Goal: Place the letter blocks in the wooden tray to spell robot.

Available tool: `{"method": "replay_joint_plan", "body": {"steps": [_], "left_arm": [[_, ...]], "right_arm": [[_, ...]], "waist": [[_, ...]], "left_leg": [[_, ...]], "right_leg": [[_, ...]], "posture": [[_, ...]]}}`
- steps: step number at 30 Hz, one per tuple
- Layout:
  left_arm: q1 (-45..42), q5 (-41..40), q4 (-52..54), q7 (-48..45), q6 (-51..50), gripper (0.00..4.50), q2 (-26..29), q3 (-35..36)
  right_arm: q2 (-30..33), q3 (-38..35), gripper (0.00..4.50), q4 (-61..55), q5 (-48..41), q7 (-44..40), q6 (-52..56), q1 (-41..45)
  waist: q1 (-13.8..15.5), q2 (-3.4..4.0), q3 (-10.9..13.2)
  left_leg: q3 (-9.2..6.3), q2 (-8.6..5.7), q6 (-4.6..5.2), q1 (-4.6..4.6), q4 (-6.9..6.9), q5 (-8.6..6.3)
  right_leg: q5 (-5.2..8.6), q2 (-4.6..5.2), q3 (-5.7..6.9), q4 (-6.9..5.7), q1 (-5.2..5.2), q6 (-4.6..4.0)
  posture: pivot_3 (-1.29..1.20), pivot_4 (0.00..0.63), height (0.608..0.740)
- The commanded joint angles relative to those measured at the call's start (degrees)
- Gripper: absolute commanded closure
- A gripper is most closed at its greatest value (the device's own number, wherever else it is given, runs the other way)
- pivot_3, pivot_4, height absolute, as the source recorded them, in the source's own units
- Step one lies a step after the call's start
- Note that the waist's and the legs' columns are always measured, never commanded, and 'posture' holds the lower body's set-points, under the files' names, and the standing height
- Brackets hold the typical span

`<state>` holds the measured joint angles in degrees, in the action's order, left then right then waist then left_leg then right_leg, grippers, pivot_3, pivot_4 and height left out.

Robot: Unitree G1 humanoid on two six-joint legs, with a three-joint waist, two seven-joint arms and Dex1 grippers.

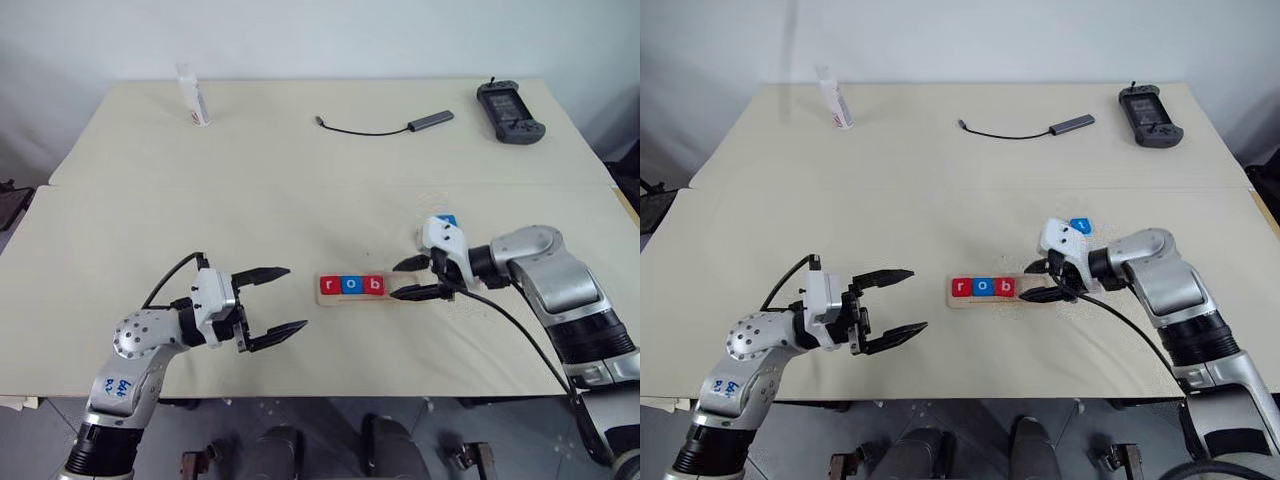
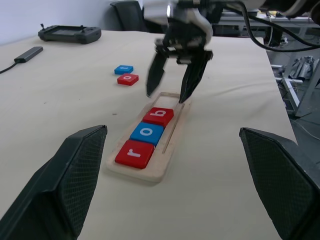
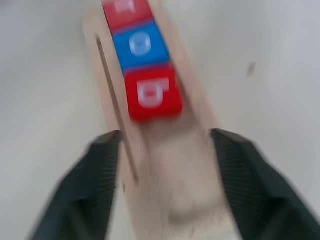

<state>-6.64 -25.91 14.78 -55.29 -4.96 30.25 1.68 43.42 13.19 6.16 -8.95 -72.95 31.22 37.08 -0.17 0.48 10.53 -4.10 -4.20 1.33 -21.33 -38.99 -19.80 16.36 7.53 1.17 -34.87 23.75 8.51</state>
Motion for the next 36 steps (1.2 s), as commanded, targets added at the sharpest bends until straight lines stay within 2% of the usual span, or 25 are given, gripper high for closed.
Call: {"method": "replay_joint_plan", "body": {"steps": [1, 5, 14, 22, 23, 26, 29, 31, 34, 36], "left_arm": [[-0.57, -0.46, 0.17, -0.56, 0.58, 0.0, 0.32, 0.32], [-0.76, -0.34, -0.12, -0.7, 0.76, 0.0, 0.18, 0.35], [0.18, -0.06, -0.45, -0.46, 1.6, 0.0, -0.1, 0.5], [0.87, -0.11, -0.81, -0.68, 1.93, 0.0, -0.18, 0.28], [0.93, -0.15, -0.97, -0.85, 2.03, 0.0, -0.21, 0.22], [0.4, -0.23, -2.34, -1.99, 2.7, 0.0, -0.34, -0.25], [-0.17, -0.19, -3.88, -2.72, 3.44, 0.0, -0.47, -0.28], [-1.08, -0.15, -5.64, -3.25, 3.92, 0.0, -0.62, -0.28], [-2.83, -0.15, -8.76, -4.1, 4.35, 0.0, -0.78, -0.08], [-3.49, -0.12, -10.23, -4.59, 4.63, 0.0, -0.8, 0.09]], "right_arm": [[0.1, -0.25, 3.11, -2.74, 0.33, 1.41, -0.06, 0.07], [-1.23, 0.69, 4.48, -3.75, 0.16, 2.98, 1.24, 0.19], [-3.68, 2.44, 4.48, -3.83, 0.27, 4.76, 3.15, 2.24], [-1.81, 0.87, 4.48, -5.89, -0.52, 5.22, 4.19, 1.88], [-1.0, 0.23, 4.48, -6.79, -0.92, 5.0, 4.41, 1.16], [1.58, -10.42, 4.48, -13.15, -6.69, 6.02, 3.43, -6.55], [2.61, -17.46, 3.96, -17.92, -10.04, 8.13, 4.57, -13.6], [1.75, -24.23, 3.25, -21.22, -10.49, 10.63, -0.07, -21.4], [-3.38, -35.27, 2.36, -24.99, -11.52, 14.55, -10.04, -34.06], [-5.54, -38.44, 1.71, -25.75, -11.21, 16.96, -13.88, -38.66]], "waist": [[-0.04, 0.0, 0.0], [0.13, 0.0, 0.0], [0.14, 0.0, 0.0], [0.15, 0.0, 0.0], [0.15, 0.0, 0.0], [1.26, 0.0, 0.0], [1.57, 0.0, 0.0], [1.74, -0.01, 0.0], [2.39, -0.01, -0.01], [2.07, -0.01, -0.01]], "left_leg": [[0.0, 0.01, -0.01, 0.01, 0.0, 0.0], [-0.01, 0.01, -0.02, 0.01, -0.01, 0.0], [-0.02, 0.0, -0.02, 0.01, -0.01, 0.0], [-0.02, -0.01, -0.02, 0.0, -0.01, 0.0], [-0.02, -0.01, -0.02, 0.0, -0.01, 0.0], [-0.11, -0.01, -0.01, -0.01, 0.02, 0.0], [-0.06, -0.05, 0.05, -0.02, 0.01, -0.04], [-0.05, -0.04, 0.05, -0.02, 0.0, -0.04], [-0.1, -0.02, 0.04, -0.01, 0.01, -0.05], [-0.01, -0.06, 0.05, 0.02, 0.01, -0.05]], "right_leg": [[0.0, -0.02, 0.0, 0.0, 0.01, 0.0], [0.0, -0.01, 0.01, 0.0, 0.0, 0.0], [0.0, 0.0, 0.02, 0.0, -0.01, 0.0], [0.0, 0.0, 0.02, 0.0, 0.0, 0.0], [0.0, 0.0, 0.01, 0.0, 0.0, 0.0], [0.0, 0.01, 0.08, 0.03, -0.03, 0.0], [0.0, 0.03, 0.06, 0.09, -0.04, 0.0], [0.0, 0.02, 0.05, 0.09, -0.05, 0.0], [0.0, -0.01, 0.12, 0.08, -0.09, 0.0], [0.0, -0.01, 0.05, 0.05, -0.09, 0.01]], "posture": [[0.0, 0.15, 0.74], [0.0, 0.15, 0.74], [0.0, 0.15, 0.74], [0.0, 0.15, 0.74], [0.0, 0.15, 0.74], [0.0, 0.15, 0.74], [0.0, 0.15, 0.74], [0.0, 0.15, 0.74], [0.0, 0.15, 0.74], [0.0, 0.15, 0.74]]}}
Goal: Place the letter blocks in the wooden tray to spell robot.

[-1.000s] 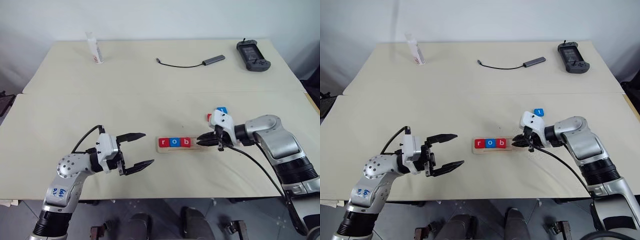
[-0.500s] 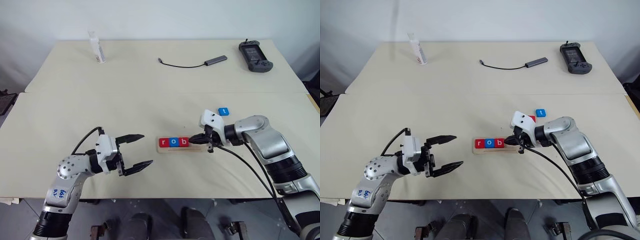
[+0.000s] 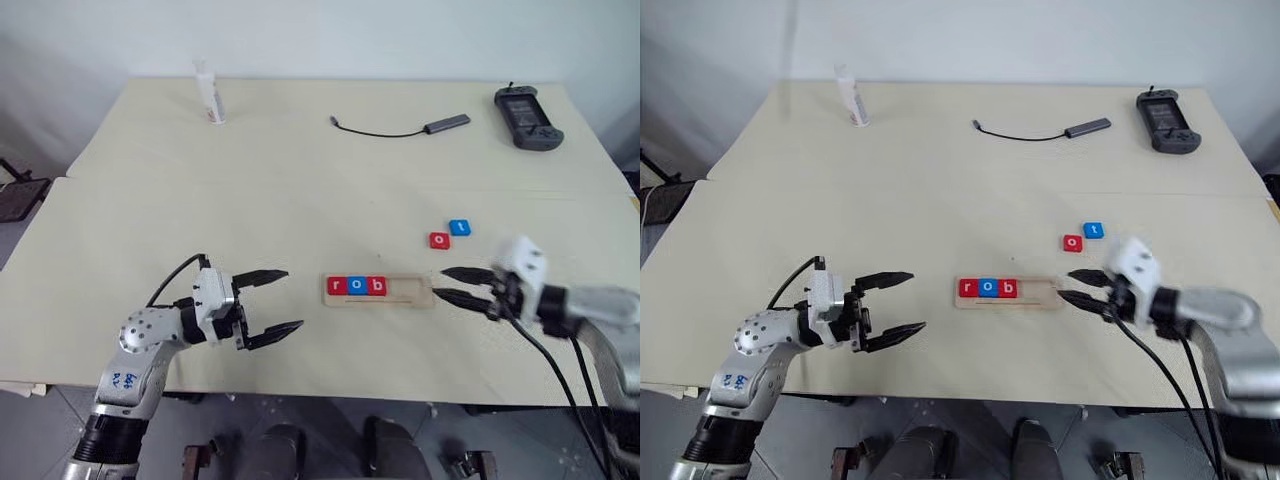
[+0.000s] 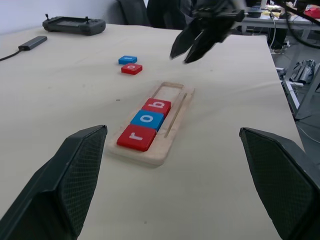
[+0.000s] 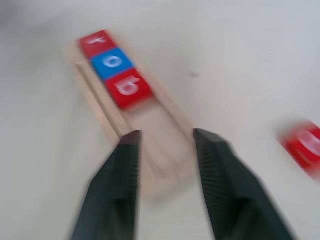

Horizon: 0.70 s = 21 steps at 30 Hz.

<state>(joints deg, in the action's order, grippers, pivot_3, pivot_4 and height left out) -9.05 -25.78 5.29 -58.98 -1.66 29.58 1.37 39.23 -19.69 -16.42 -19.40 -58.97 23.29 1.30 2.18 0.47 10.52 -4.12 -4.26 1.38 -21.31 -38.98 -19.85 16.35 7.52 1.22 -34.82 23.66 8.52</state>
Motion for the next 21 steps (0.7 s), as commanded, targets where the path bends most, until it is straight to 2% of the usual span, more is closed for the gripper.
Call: {"method": "replay_joint_plan", "body": {"steps": [1, 3, 5, 8, 10, 14, 17, 19, 21], "left_arm": [[-1.46, -0.23, -1.49, -1.03, 1.4, 0.0, -0.2, 0.46], [-2.67, 0.15, -3.6, -1.85, 1.53, 0.0, 0.11, 0.28], [-3.63, 0.42, -5.28, -2.73, 2.03, 0.0, 0.34, 0.24], [-5.7, 0.58, -8.15, -3.43, 3.17, 0.0, 0.01, 0.58], [-6.19, 0.49, -8.79, -3.65, 3.8, 0.0, 0.01, 0.92], [-6.3, 0.54, -9.24, -3.73, 3.98, 0.0, 0.43, 1.16], [-6.32, 0.47, -9.11, -3.99, 3.95, 0.0, 0.69, 1.09], [-6.17, 0.39, -8.69, -3.98, 3.91, 0.0, 0.75, 1.14], [-5.91, 0.34, -8.07, -3.89, 3.87, 0.0, 0.81, 1.18]], "right_arm": [[-1.68, -6.56, 1.27, -3.09, 0.61, 3.69, -8.56, -5.72], [-4.19, -10.73, 0.74, -2.84, 2.9, 5.79, -14.25, -14.22], [-7.31, -14.28, 0.09, -2.5, 0.78, 8.29, -15.75, -18.83], [-10.52, -17.09, 0.02, 1.2, -2.43, 6.98, -22.06, -23.27], [-11.23, -17.59, 0.02, 1.6, -4.24, 7.79, -21.54, -24.31], [-10.73, -15.89, 0.02, 2.05, -4.83, 9.31, -22.86, -22.72], [-9.94, -13.23, 0.02, 2.29, -5.97, 10.65, -20.81, -18.41], [-8.43, -10.56, 0.02, 1.83, -6.74, 12.75, -16.28, -13.01], [-5.67, -7.52, 0.02, 1.29, -8.88, 15.83, -6.15, -6.64]], "waist": [[-0.6, 0.0, 0.0], [-0.71, 0.0, 0.0], [-0.67, -0.01, -0.01], [-1.04, 0.01, -0.02], [-1.44, 0.01, -0.02], [-2.11, 0.03, -0.03], [-2.23, 0.03, -0.03], [-2.27, 0.03, -0.03], [-2.29, 0.04, -0.03]], "left_leg": [[0.08, -0.05, 0.03, 0.02, -0.01, 0.01], [0.13, -0.04, 0.04, 0.07, -0.04, 0.02], [0.09, 0.06, 0.0, 0.18, 0.02, 0.02], [0.16, 0.04, -0.01, 0.22, 0.02, 0.02], [0.22, 0.04, -0.01, 0.26, 0.0, 0.02], [0.22, 0.09, -0.04, 0.35, 0.01, 0.04], [0.21, 0.09, -0.05, 0.35, 0.01, 0.05], [0.21, 0.09, -0.05, 0.34, -0.02, 0.05], [0.21, 0.09, -0.05, 0.34, -0.04, 0.06]], "right_leg": [[-0.03, 0.02, -0.1, -0.02, 0.0, 0.05], [-0.05, 0.01, -0.16, -0.04, -0.02, 0.09], [-0.04, -0.09, -0.11, -0.03, -0.1, 0.07], [-0.03, -0.08, -0.2, 0.0, -0.07, 0.06], [-0.03, -0.08, -0.28, 0.06, -0.08, 0.06], [-0.03, -0.08, -0.32, 0.0, -0.08, 0.05], [-0.02, -0.07, -0.32, -0.01, -0.08, 0.04], [-0.02, -0.07, -0.32, -0.04, -0.07, 0.04], [-0.02, -0.05, -0.33, -0.05, -0.06, 0.04]], "posture": [[0.0, 0.15, 0.74], [0.0, 0.15, 0.74], [0.0, 0.15, 0.74], [0.0, 0.15, 0.74], [0.0, 0.15, 0.74], [0.0, 0.15, 0.74], [0.0, 0.15, 0.74], [0.0, 0.15, 0.74], [0.0, 0.15, 0.74]]}}
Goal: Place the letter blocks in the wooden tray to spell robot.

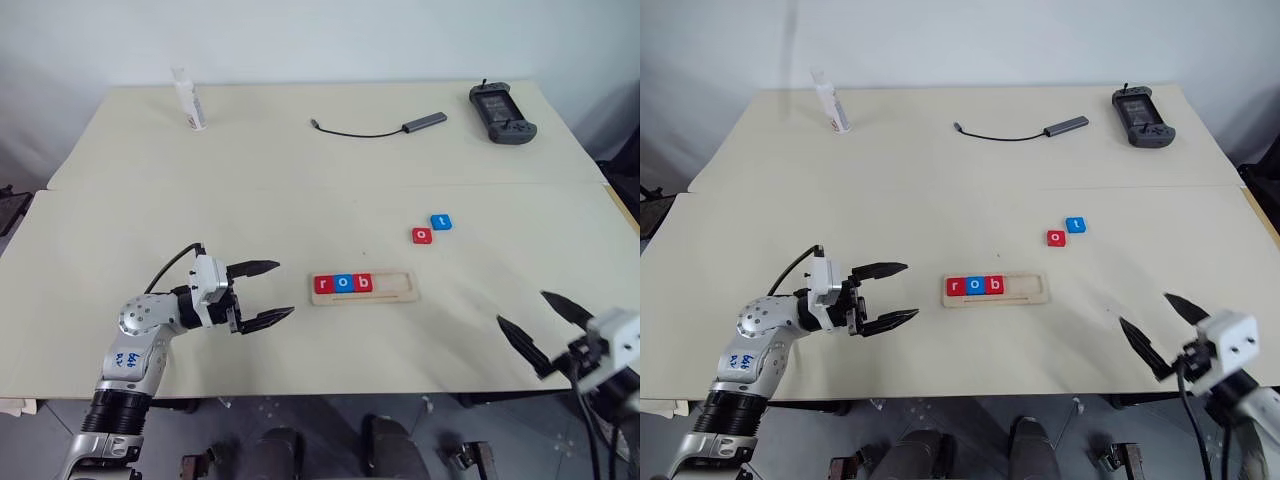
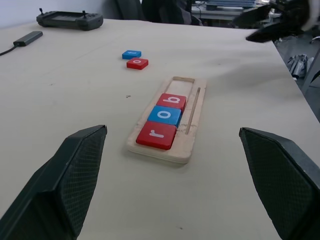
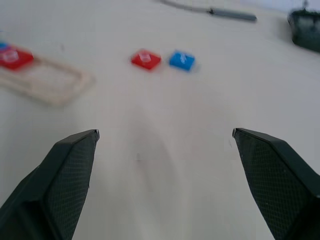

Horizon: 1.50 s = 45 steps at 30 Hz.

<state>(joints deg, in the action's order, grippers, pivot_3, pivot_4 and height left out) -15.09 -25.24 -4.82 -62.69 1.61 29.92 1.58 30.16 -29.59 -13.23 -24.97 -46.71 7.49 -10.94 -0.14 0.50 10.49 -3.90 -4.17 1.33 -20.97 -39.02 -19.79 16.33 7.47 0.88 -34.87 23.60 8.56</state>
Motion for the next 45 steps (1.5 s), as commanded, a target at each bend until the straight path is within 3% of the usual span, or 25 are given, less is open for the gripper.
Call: {"method": "replay_joint_plan", "body": {"steps": [1, 7, 10, 14, 26, 32, 40, 43, 45], "left_arm": [[0.27, -0.22, 2.35, -0.12, 0.53, 0.0, 0.5, 0.97], [1.28, 0.04, 4.24, 0.89, 0.34, 0.0, 0.18, 0.77], [1.46, 0.24, 4.69, 1.67, 0.56, 0.0, -0.29, 0.62], [1.93, 0.53, 5.2, 2.22, 0.93, 0.0, -0.75, 0.25], [4.09, 0.82, 6.45, 3.56, 1.76, 0.0, -1.17, 0.34], [4.41, 0.76, 6.97, 4.03, 1.81, 0.0, -1.39, 0.29], [5.51, 0.78, 8.77, 5.34, 0.99, 0.0, -1.58, 0.26], [5.87, 0.85, 9.47, 5.94, 0.84, 0.0, -1.6, 0.2], [6.14, 0.83, 9.94, 6.37, 0.77, 0.0, -1.5, 0.32]], "right_arm": [[4.71, 3.75, 0.02, -1.75, -4.03, 4.01, 12.96, 8.47], [11.67, 14.52, 0.02, 4.37, 2.0, 12.02, 31.05, 26.71], [10.47, 17.29, 0.02, 9.78, 4.21, 16.5, 35.78, 35.86], [9.57, 19.52, 0.02, 13.14, 5.47, 18.97, 39.89, 41.99], [8.82, 20.43, 0.02, 11.21, 4.22, 19.65, 45.52, 45.01], [1.7, 20.37, 0.02, 9.0, 4.59, 27.15, 55.21, 47.52], [-8.78, 21.16, 0.02, 12.74, 9.39, 37.58, 52.92, 48.61], [-10.09, 22.21, 0.6, 14.32, 10.96, 38.97, 51.51, 48.85], [-10.4, 22.34, 1.28, 14.51, 11.32, 39.18, 51.43, 49.03]], "waist": [[0.1, 0.01, 0.0], [0.52, 0.02, 0.0], [0.53, 0.02, 0.0], [0.53, 0.02, 0.0], [0.12, 0.02, 0.0], [0.01, 0.02, 0.0], [-0.02, 0.02, -0.01], [-0.05, 0.03, -0.01], [-0.1, 0.03, -0.01]], "left_leg": [[0.0, -0.01, 0.0, -0.04, -0.02, 0.01], [-0.16, -0.03, 0.01, -0.21, -0.04, 0.03], [-0.18, -0.06, 0.01, -0.26, -0.03, 0.04], [-0.18, -0.05, 0.02, -0.3, 0.01, 0.03], [-0.17, -0.06, 0.05, -0.34, 0.02, 0.02], [-0.17, -0.01, 0.02, -0.34, 0.04, 0.02], [-0.17, -0.1, 0.03, -0.35, 0.02, 0.02], [-0.16, -0.1, 0.03, -0.34, 0.02, 0.02], [-0.16, -0.1, 0.03, -0.34, 0.03, 0.02]], "right_leg": [[0.0, 0.03, 0.0, -0.03, 0.03, 0.0], [0.02, 0.08, 0.16, -0.05, 0.1, -0.03], [0.02, 0.09, 0.18, -0.04, 0.11, -0.03], [0.02, 0.08, 0.23, -0.1, 0.13, -0.03], [0.02, 0.07, 0.23, -0.1, 0.15, -0.03], [0.02, 0.03, 0.22, -0.12, 0.2, -0.03], [0.02, 0.06, 0.18, -0.22, 0.25, -0.03], [0.02, 0.05, 0.18, -0.24, 0.25, -0.03], [0.02, 0.04, 0.18, -0.25, 0.26, -0.03]], "posture": [[0.0, 0.15, 0.74], [0.0, 0.15, 0.74], [0.0, 0.15, 0.74], [0.0, 0.15, 0.74], [0.0, 0.15, 0.74], [0.0, 0.15, 0.74], [0.0, 0.15, 0.74], [0.0, 0.15, 0.74], [0.0, 0.15, 0.74]]}}
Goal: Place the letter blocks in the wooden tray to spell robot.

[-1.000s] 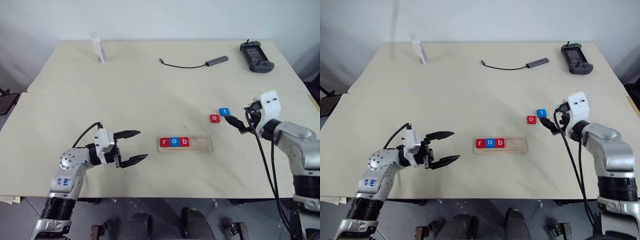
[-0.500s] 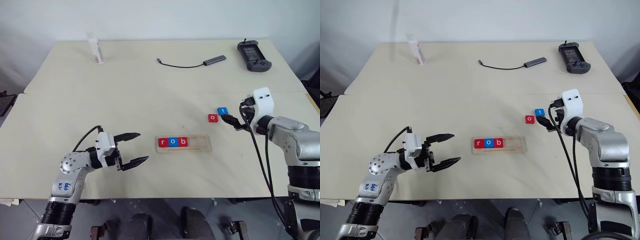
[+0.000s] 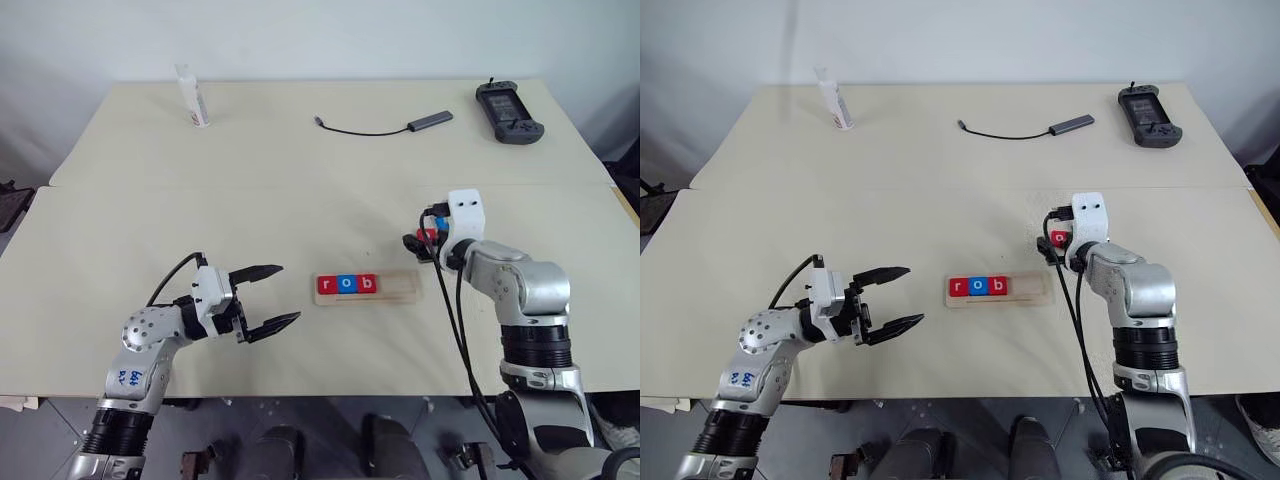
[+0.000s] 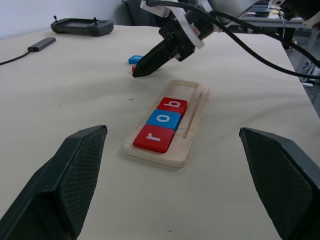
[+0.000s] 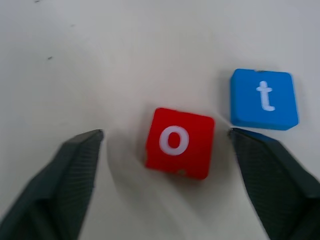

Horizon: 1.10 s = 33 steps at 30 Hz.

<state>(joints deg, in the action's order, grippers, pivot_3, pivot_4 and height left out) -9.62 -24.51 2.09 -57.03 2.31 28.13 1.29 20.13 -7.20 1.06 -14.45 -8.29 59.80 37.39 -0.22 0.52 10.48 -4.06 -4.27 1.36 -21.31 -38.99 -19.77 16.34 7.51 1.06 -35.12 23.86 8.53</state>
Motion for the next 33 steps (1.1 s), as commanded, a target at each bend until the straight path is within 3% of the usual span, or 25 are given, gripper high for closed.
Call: {"method": "replay_joint_plan", "body": {"steps": [1, 5, 10, 20, 26, 31, 33], "left_arm": [[0.8, 0.12, 3.22, 0.9, 0.03, 0.0, 0.31, 0.67], [1.14, -0.04, 3.81, 1.13, -0.4, 0.0, 0.43, 0.68], [0.05, -0.47, 3.55, 0.46, -1.19, 0.0, -0.03, -0.37], [-3.52, -0.65, -0.77, -3.62, -1.69, 0.0, -1.3, -2.52], [-6.95, -0.39, -5.03, -7.19, -1.41, 0.0, -1.8, -3.57], [-8.32, -0.13, -6.59, -8.3, -1.12, 0.0, -2.06, -3.44], [-8.55, -0.02, -6.93, -8.45, -0.79, 0.0, -1.93, -3.14]], "right_arm": [[-0.4, -0.16, 1.62, 0.11, 0.95, 0.76, -0.79, 0.78], [0.19, -0.98, 3.02, -0.73, 0.95, 0.45, 0.24, 0.8], [0.71, -3.02, 3.05, -6.95, 0.01, 0.65, 3.35, -1.14], [3.03, -10.76, 3.05, -31.67, -1.72, 0.79, 22.95, -12.93], [-4.05, -15.08, 3.05, -44.16, -0.87, 2.35, 32.53, -18.97], [-4.8, -14.29, 1.42, -45.11, -0.76, 2.2, 32.7, -20.04], [-0.38, -13.77, 0.75, -44.34, -2.94, -1.64, 32.0, -19.58]], "waist": [[-0.04, 0.0, 0.0], [-0.04, 0.01, 0.0], [0.12, 0.01, 0.0], [0.1, 0.01, 0.0], [0.04, 0.01, -0.01], [0.13, 0.01, -0.01], [0.14, 0.01, -0.01]], "left_leg": [[0.0, 0.0, 0.0, 0.0, 0.0, 0.0], [0.0, 0.02, 0.0, 0.0, 0.01, 0.0], [0.0, 0.01, 0.0, 0.0, 0.01, 0.0], [-0.04, -0.01, 0.03, -0.04, 0.04, -0.01], [0.01, 0.04, 0.0, -0.04, 0.06, 0.0], [0.06, -0.02, 0.01, -0.02, 0.03, 0.0], [0.06, -0.02, 0.01, -0.02, 0.05, 0.0]], "right_leg": [[0.0, 0.0, 0.0, 0.0, 0.0, 0.0], [0.0, -0.01, 0.0, 0.0, 0.01, 0.0], [0.0, -0.01, 0.0, 0.0, 0.01, 0.0], [0.0, 0.0, 0.0, 0.02, 0.02, 0.0], [0.0, -0.04, -0.04, -0.01, 0.06, -0.01], [0.0, -0.02, -0.11, -0.06, 0.08, 0.0], [0.0, -0.02, -0.1, -0.04, 0.08, 0.0]], "posture": [[0.0, 0.15, 0.74], [0.0, 0.15, 0.74], [0.0, 0.15, 0.74], [0.0, 0.15, 0.74], [0.0, 0.15, 0.74], [0.0, 0.15, 0.74], [0.0, 0.15, 0.74]]}}
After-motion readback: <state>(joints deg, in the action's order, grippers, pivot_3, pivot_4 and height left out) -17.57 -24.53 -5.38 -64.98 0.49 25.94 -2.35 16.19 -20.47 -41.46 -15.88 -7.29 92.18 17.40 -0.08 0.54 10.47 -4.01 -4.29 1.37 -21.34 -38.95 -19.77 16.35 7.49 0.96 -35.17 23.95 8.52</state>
